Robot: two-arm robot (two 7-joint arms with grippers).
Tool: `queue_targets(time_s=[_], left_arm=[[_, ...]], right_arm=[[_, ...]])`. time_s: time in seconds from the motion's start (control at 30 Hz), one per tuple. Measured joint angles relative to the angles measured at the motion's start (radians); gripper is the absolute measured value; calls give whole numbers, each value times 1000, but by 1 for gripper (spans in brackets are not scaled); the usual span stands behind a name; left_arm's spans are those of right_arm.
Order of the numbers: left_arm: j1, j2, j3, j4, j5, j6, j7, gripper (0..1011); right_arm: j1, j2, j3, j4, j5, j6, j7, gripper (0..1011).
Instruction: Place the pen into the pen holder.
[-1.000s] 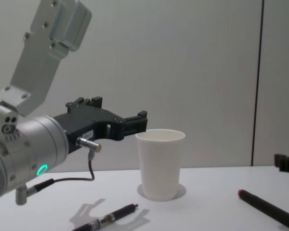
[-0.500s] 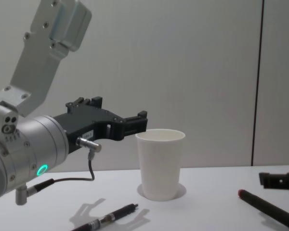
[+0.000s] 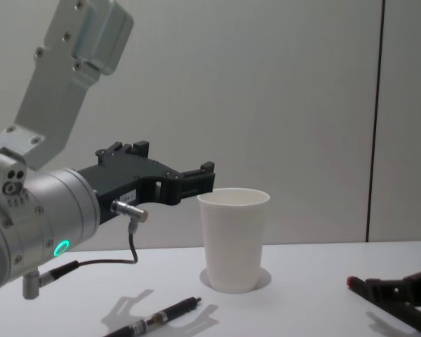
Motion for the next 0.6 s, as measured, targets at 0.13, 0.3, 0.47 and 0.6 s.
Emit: queue_targets(time_s=[0.13,0.3,0.47,0.6], left_arm=[[0,0,0,0,0,0,0,1001],[0,0,0,0,0,0,0,1001],[0,0,0,0,0,0,0,1001],[0,0,0,0,0,0,0,1001]], right_arm=[[4,-7,-4,11,-7,8,1,1003],[8,-14,-8,24,-12,11,3,1003],[13,-22,-11,39,-16,13,6,1003],[17,-27,-14,49,-19,13,8,1003]])
